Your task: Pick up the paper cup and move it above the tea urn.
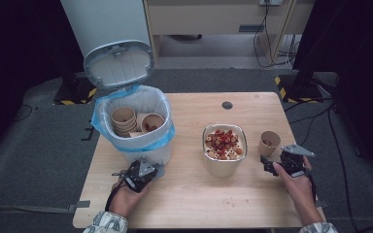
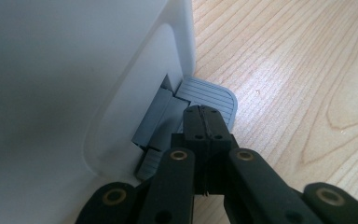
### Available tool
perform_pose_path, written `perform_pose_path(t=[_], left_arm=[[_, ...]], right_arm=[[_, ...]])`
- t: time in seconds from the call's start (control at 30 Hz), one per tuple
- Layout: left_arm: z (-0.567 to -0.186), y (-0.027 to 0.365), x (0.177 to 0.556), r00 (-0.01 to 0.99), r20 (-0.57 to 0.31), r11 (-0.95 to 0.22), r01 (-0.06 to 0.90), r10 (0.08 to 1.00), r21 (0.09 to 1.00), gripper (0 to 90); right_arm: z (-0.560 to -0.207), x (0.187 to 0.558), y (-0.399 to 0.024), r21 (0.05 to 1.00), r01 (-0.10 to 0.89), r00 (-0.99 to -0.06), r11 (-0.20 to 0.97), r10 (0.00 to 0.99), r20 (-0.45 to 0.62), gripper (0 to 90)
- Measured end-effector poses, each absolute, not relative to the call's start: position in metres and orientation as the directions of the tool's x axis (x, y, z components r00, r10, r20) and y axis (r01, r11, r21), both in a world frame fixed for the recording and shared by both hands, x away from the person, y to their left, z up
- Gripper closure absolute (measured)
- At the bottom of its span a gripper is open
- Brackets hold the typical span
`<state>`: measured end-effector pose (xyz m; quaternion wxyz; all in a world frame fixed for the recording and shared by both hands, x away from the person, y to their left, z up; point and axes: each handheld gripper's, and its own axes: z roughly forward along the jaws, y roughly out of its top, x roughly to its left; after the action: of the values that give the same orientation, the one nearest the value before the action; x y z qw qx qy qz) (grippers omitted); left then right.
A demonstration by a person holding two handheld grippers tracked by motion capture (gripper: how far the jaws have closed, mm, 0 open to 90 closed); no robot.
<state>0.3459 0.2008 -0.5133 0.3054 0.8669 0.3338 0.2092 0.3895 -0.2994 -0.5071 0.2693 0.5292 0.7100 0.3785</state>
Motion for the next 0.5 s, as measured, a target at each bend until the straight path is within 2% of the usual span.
perform_pose_path(t=[0.5], left_arm=[[-0.513,0.201,0.346,0.690,0.160,-0.592,0.449,0.705,0.669,89.8]], right_arm=[[-0.511,0.422,-0.300,0.839,0.533,-0.253,0.109,0.967,0.036,6.8]])
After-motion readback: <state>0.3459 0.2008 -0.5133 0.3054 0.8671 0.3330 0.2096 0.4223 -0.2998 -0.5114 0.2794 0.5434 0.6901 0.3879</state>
